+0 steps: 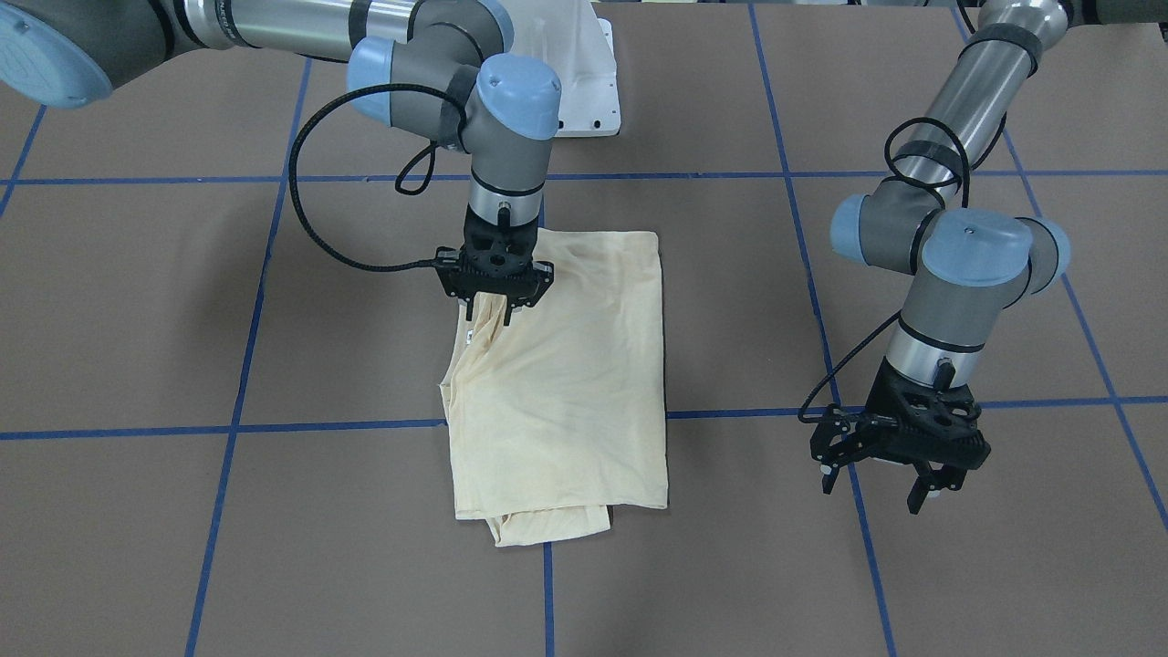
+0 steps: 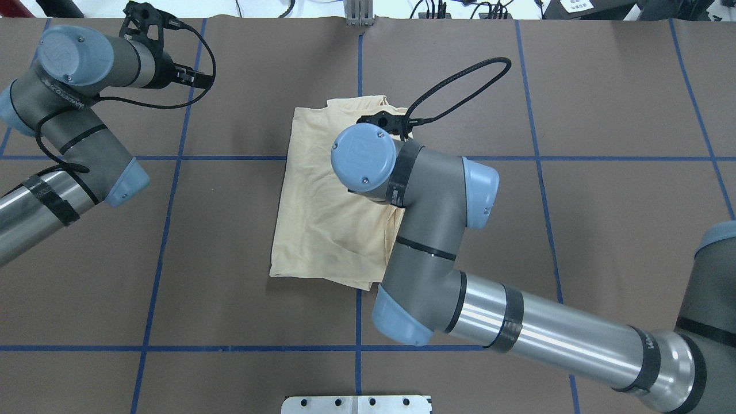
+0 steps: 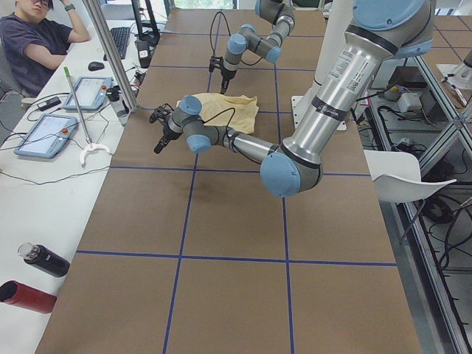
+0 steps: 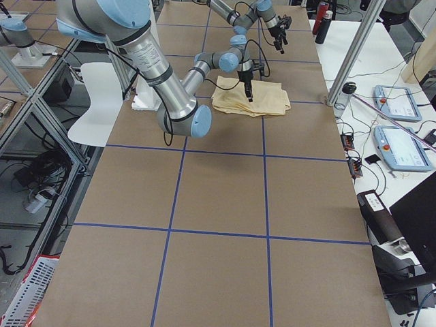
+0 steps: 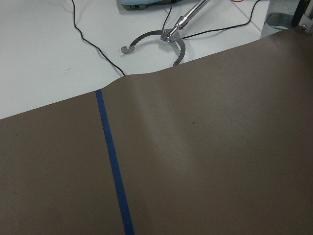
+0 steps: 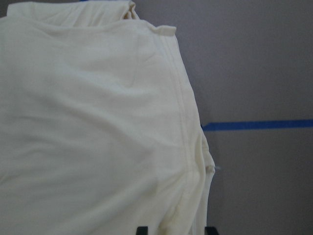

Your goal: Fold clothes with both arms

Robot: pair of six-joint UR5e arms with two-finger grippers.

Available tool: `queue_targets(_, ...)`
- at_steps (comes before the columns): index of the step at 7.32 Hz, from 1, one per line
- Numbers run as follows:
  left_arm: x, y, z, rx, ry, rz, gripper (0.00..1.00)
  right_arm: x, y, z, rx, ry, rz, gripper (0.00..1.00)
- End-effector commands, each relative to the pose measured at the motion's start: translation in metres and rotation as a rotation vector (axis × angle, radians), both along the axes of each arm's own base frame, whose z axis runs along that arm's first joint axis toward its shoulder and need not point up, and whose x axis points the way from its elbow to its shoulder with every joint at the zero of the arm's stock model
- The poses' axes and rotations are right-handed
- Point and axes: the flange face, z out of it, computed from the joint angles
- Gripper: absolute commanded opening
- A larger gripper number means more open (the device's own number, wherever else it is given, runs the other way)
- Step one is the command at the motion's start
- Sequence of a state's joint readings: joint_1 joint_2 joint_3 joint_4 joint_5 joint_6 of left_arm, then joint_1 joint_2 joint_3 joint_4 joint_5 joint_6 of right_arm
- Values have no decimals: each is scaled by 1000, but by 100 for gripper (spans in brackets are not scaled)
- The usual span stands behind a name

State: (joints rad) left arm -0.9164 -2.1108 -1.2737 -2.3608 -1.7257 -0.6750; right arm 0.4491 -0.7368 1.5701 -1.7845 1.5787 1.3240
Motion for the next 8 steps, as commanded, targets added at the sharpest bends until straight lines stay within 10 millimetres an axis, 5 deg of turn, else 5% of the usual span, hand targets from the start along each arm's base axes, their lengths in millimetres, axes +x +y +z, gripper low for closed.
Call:
queue_targets(1, 0, 0, 0, 0, 0, 1, 100, -39, 57, -7, -49, 44, 4, 100)
queue_targets(4, 1, 1, 0, 1, -1, 3, 100, -85, 40, 6, -61, 186, -6, 100)
queue_targets(8, 3, 1, 1, -1, -2, 5, 100, -73, 44, 10, -41, 271, -103, 100)
